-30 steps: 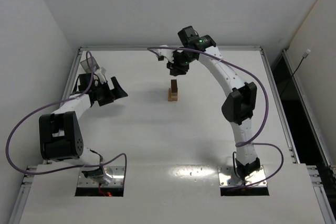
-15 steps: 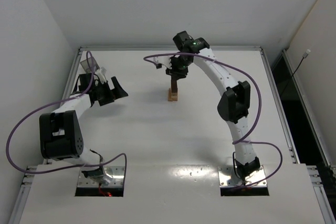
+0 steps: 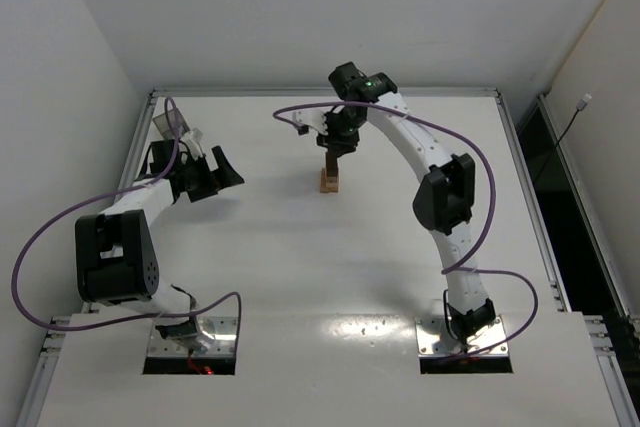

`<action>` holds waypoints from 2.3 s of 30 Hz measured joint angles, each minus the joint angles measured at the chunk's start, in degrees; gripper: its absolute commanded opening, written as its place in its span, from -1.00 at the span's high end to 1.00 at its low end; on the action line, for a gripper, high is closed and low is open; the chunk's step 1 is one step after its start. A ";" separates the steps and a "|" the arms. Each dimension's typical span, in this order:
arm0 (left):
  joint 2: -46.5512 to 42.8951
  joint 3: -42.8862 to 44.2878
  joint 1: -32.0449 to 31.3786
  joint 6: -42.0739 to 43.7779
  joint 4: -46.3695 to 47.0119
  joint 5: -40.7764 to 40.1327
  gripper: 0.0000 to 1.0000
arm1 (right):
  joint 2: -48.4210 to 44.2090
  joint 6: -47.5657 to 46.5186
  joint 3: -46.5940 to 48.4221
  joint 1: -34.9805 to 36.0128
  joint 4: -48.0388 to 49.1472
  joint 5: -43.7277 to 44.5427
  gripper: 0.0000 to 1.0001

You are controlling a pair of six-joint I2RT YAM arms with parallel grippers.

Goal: Build the wood block tower

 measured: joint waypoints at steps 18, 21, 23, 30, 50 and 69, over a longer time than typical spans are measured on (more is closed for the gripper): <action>0.00 0.00 0.00 0.02 0.00 0.02 -1.00 | 1.03 -0.66 0.04 1.53 -1.46 1.01 0.89; 0.00 0.00 0.00 0.02 0.00 0.02 -1.00 | 1.95 -0.68 0.04 1.55 -1.62 1.38 0.86; 0.00 0.00 0.00 0.02 0.00 0.02 -1.00 | 2.16 -0.68 0.04 1.57 -1.64 1.60 0.84; 0.00 0.00 0.00 0.02 0.00 0.02 -1.00 | 2.27 -0.68 0.04 1.84 -1.62 2.01 0.81; 0.11 0.00 0.00 0.02 0.26 0.00 -1.00 | 2.36 -0.59 0.15 1.90 -1.20 2.47 0.22; 0.11 -0.02 0.00 -0.22 0.33 0.02 -1.00 | -2.38 5.73 -0.24 1.42 5.09 0.07 -0.19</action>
